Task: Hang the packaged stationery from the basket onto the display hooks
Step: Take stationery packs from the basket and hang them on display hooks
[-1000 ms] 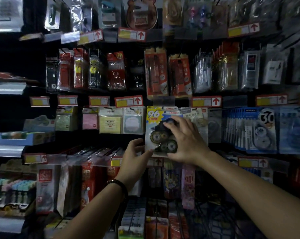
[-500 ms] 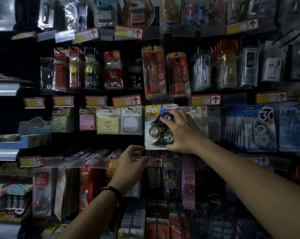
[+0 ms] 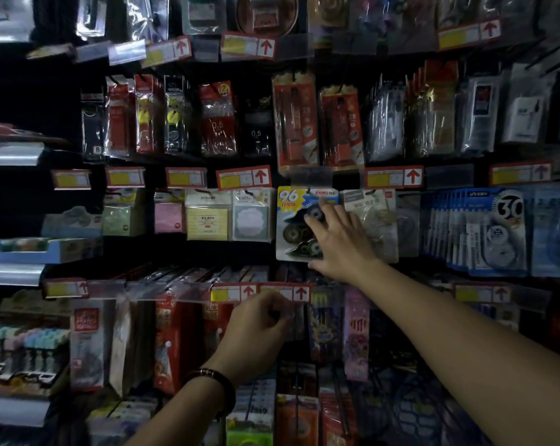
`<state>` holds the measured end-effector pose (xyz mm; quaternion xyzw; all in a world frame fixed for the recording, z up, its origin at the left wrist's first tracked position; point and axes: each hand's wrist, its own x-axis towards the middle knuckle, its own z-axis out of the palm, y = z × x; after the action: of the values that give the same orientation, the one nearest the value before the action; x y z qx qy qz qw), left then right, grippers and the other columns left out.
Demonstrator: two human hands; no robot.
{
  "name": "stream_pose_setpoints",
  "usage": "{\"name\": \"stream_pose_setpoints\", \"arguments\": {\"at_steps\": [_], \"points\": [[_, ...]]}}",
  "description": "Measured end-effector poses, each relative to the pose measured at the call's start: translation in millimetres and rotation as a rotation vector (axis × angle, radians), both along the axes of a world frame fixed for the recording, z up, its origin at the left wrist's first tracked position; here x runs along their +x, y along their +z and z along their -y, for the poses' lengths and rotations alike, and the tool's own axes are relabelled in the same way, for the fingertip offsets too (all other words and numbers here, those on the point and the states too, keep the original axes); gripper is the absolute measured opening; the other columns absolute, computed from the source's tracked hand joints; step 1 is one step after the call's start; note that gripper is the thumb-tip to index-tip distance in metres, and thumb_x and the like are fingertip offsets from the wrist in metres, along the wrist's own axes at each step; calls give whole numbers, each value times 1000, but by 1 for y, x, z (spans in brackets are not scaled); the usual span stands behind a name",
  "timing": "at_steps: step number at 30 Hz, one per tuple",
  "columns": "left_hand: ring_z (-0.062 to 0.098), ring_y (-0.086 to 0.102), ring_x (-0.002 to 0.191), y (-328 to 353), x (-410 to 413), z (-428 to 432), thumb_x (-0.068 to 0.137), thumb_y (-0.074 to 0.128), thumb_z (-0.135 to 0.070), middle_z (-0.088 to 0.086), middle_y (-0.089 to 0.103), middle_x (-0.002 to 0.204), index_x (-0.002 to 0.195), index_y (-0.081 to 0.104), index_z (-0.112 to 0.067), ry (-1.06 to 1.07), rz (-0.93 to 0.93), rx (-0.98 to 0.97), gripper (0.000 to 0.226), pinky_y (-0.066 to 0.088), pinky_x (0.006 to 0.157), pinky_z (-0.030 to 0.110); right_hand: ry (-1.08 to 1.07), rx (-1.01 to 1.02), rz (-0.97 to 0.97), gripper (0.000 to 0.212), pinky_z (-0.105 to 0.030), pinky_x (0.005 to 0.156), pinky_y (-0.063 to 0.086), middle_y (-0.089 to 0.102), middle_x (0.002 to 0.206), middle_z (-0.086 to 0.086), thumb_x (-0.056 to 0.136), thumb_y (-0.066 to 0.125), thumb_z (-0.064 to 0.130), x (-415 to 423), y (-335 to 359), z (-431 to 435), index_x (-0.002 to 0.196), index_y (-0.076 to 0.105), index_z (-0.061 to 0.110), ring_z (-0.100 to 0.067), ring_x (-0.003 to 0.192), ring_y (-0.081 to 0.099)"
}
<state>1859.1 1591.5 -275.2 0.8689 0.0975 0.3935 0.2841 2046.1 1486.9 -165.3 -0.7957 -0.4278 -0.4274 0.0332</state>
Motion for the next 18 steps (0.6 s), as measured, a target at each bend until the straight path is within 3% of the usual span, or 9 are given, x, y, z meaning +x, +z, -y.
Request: {"name": "stream_pose_setpoints", "arguments": {"at_steps": [2, 4, 6, 9, 11, 16, 18], "points": [[1, 67, 89, -10, -5, 3, 102, 66, -27, -12, 70, 107, 96, 64, -34, 6, -68, 40, 10, 56, 73, 18, 36, -3, -28, 93, -52, 122, 26, 19, 169, -16, 83, 77, 54, -7, -8, 8, 159, 36, 20, -35, 154, 19], [8, 67, 91, -24, -11, 6, 102, 65, -28, -8, 69, 109, 100, 67, -28, 8, -131, 53, 3, 60, 78, 30, 91, 6, -43, 76, -52, 122, 26, 28, 167, -15, 88, 73, 48, -16, -18, 19, 152, 48, 17, -34, 153, 23], [5, 66, 86, -40, -17, 10, 101, 65, -27, -10, 70, 102, 103, 69, -27, -15, -176, 48, 4, 57, 73, 25, 165, 50, -30, 62, -52, 120, 32, 41, 160, -15, 90, 72, 42, -27, -34, 33, 142, 59, 13, -34, 149, 33], [-2, 66, 87, -72, -29, 21, 100, 64, -27, -17, 70, 94, 94, 68, -30, -42, -255, 82, 8, 53, 72, 16, 316, 203, -24, 38, -49, 102, 48, 61, 130, -10, 89, 73, 32, -42, -73, 57, 120, 71, 11, -32, 126, 53], [1, 68, 84, -101, -37, 29, 97, 61, -33, -14, 70, 91, 90, 65, -30, -59, -311, 69, 9, 58, 76, 29, 382, 276, -40, 26, -43, 89, 50, 61, 111, -5, 90, 71, 28, -52, -107, 73, 109, 71, 12, -29, 109, 57], [9, 71, 86, -203, -54, 55, 105, 61, -35, -11, 74, 98, 99, 69, -28, -96, -509, 66, 12, 59, 81, 41, 406, 212, -311, 13, -34, 77, 48, 61, 96, -2, 92, 66, 25, -73, -229, 114, 98, 67, 14, -23, 95, 58], [9, 71, 85, -251, -61, 66, 103, 62, -31, -10, 76, 104, 106, 73, -26, -101, -598, 52, 12, 59, 82, 36, 365, 117, -470, 12, -36, 73, 48, 61, 93, 0, 92, 66, 25, -80, -289, 129, 98, 66, 15, -24, 92, 59]]}}
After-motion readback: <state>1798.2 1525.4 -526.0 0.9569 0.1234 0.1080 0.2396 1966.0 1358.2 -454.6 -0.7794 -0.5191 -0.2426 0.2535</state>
